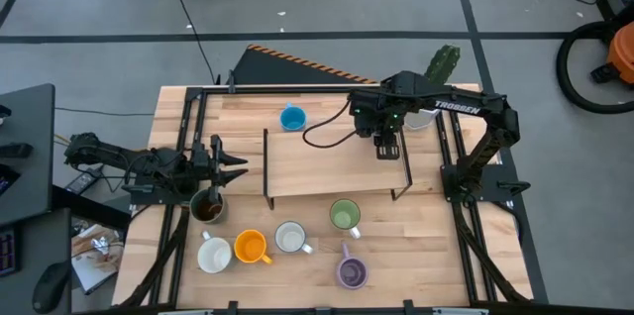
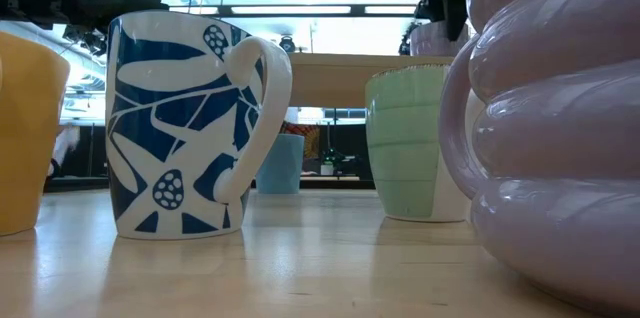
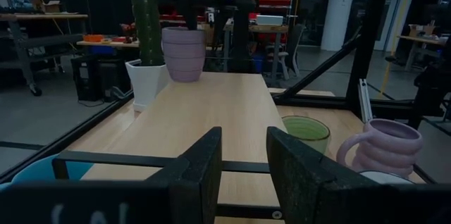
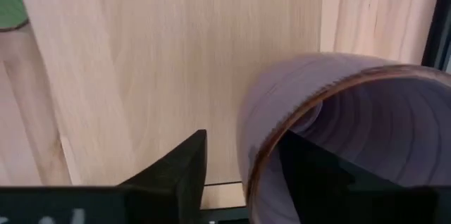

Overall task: Place coffee mugs
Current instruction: Put the green-brown mug on the shelf

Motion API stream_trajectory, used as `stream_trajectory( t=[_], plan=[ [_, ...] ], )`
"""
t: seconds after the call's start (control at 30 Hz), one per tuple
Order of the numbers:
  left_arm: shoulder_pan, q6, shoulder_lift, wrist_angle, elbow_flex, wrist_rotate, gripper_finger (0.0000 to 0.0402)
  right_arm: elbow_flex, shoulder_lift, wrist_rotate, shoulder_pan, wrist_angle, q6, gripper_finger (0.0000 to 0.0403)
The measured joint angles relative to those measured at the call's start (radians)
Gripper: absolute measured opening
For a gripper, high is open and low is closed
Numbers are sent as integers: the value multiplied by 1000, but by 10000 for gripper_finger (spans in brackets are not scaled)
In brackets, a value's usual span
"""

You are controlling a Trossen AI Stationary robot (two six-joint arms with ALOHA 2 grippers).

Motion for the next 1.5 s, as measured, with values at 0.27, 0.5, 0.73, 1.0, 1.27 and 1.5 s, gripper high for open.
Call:
stream_trajectory(
  t=[0.27, 0.5, 0.73, 1.0, 1.27, 1.5],
  plan=[
    [0, 0, 0, 0, 0, 0, 118, 0, -36, 10, 3, 1, 34, 199],
    [0, -1, 0, 0, 0, 0, 118, 1, -73, 9, 3, 12, 45, 200],
    [0, -2, 0, 0, 0, 0, 118, 1, -93, 8, 13, 13, 53, 199],
    [0, -2, 0, 1, 0, 0, 118, 1, -140, 94, 62, 14, 89, 199],
    [0, -7, 0, 1, 0, 0, 118, -33, -258, 266, 159, 123, 164, 199],
    [0, 5, 0, 40, 0, -1, 118, -226, -394, 434, 264, 336, 227, 199]
  ],
)
